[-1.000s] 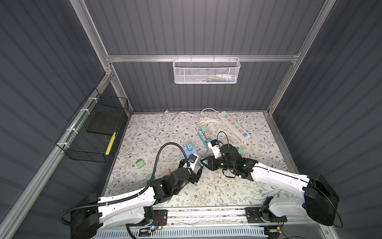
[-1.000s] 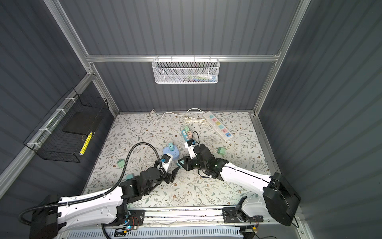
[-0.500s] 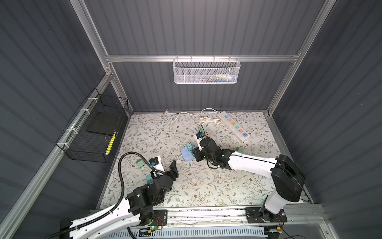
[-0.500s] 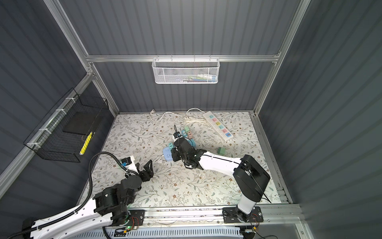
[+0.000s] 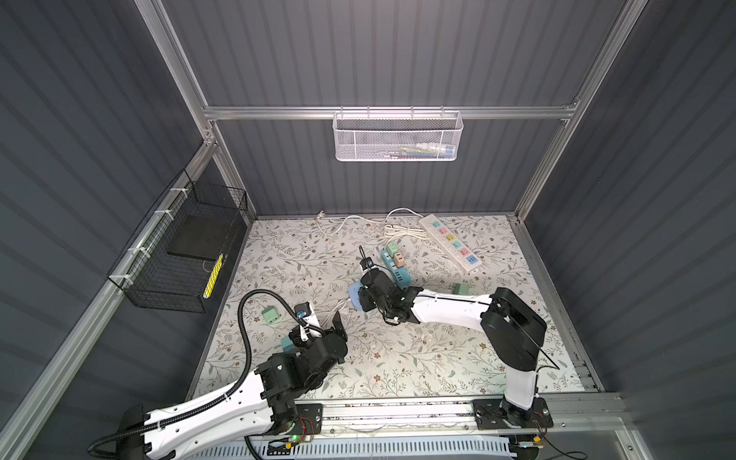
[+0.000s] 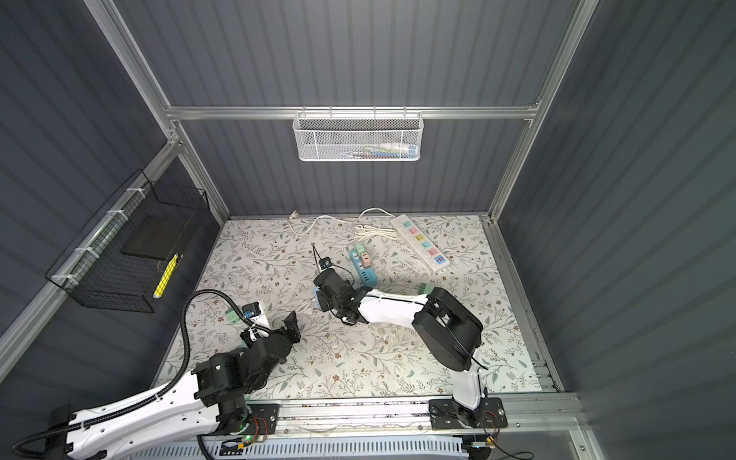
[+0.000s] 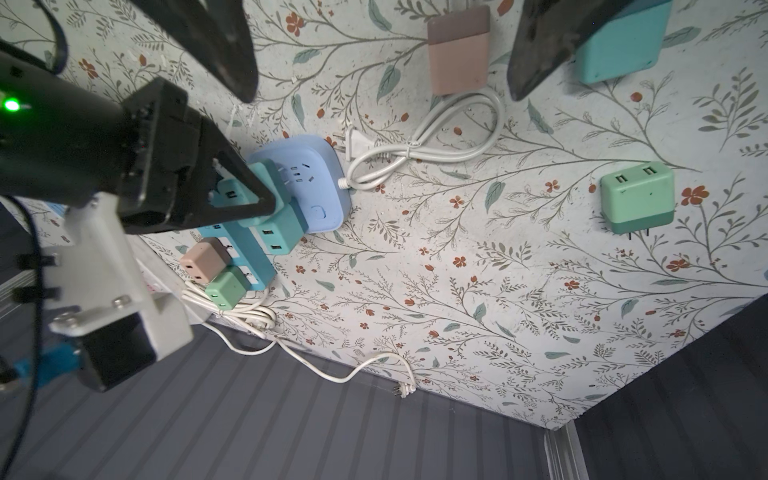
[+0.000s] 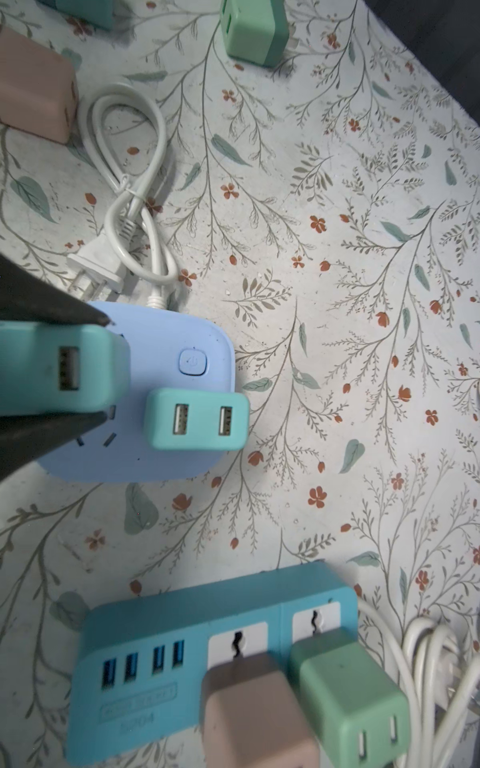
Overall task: Insert the plug
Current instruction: 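Carry the teal adapter with the right gripper over the blue cube socket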
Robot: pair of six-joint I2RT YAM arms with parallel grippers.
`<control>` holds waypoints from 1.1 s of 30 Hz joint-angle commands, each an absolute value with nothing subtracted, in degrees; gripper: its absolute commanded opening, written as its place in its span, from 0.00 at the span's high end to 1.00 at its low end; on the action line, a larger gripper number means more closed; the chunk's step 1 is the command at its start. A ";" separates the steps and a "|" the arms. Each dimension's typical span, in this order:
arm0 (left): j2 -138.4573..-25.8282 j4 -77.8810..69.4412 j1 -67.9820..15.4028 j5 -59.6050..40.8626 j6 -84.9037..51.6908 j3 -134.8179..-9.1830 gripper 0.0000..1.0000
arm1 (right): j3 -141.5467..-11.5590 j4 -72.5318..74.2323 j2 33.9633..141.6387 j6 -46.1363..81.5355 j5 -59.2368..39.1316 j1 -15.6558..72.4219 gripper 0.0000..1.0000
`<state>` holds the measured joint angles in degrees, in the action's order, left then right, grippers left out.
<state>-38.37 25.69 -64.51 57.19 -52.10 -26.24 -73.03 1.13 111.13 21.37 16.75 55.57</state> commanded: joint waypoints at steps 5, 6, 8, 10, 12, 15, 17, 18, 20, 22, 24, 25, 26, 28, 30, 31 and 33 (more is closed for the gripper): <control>-39.03 25.71 -64.12 57.15 -50.30 -28.55 0.06 | -76.74 -2.09 114.30 21.03 20.70 56.03 0.82; -39.11 26.00 -64.11 57.18 -50.00 -28.89 0.05 | -77.19 -2.71 114.62 21.17 20.92 56.03 0.82; -38.90 26.20 -64.07 57.05 -49.26 -29.18 0.06 | -77.39 -2.90 115.04 21.27 20.95 56.07 0.82; -38.55 26.01 -64.07 57.25 -48.56 -29.24 0.06 | -77.97 -4.01 115.34 21.70 20.61 56.31 0.82; -38.19 26.10 -64.07 57.56 -48.25 -29.38 0.05 | -78.05 -4.21 115.32 21.85 20.52 56.68 0.82; -37.77 25.76 -64.07 57.62 -48.22 -29.19 0.06 | -78.32 -4.66 115.56 22.60 20.12 57.26 0.82; -37.77 25.41 -64.03 57.49 -48.21 -28.92 0.06 | -78.70 -5.29 115.92 23.31 19.73 57.46 0.82; -37.79 25.56 -63.99 57.48 -48.35 -28.99 0.06 | -78.83 -5.61 116.06 23.83 19.78 57.56 0.83; -37.75 26.01 -64.03 57.27 -48.69 -29.03 0.06 | -78.75 -5.27 116.28 24.46 19.60 57.57 0.83; -37.41 25.96 -63.98 57.30 -48.70 -28.83 0.05 | -79.05 -5.84 116.61 24.94 19.84 57.56 0.83; -37.11 26.08 -63.99 57.32 -48.60 -28.79 0.06 | -78.89 -6.13 116.72 25.59 20.50 57.57 0.83; -37.01 26.37 -64.01 57.30 -48.68 -28.81 0.06 | -78.56 -5.83 116.53 25.89 20.79 57.57 0.83; -36.93 26.79 -64.00 57.49 -49.12 -28.76 0.05 | -78.49 -5.68 116.50 26.19 21.23 57.59 0.83; -36.74 26.69 -63.98 57.51 -49.26 -28.32 0.05 | -80.07 -7.81 117.47 26.50 21.92 57.57 0.83; -36.65 26.46 -63.99 57.51 -49.31 -28.21 0.05 | -82.12 -10.46 118.96 26.89 22.08 57.63 0.84; -36.61 26.54 -64.05 57.57 -49.31 -28.28 0.05 | -82.62 -11.29 119.59 26.85 22.20 57.62 0.84; -36.55 27.09 -63.98 57.55 -49.31 -28.55 0.05 | -84.18 -13.95 121.18 27.31 23.01 57.70 0.84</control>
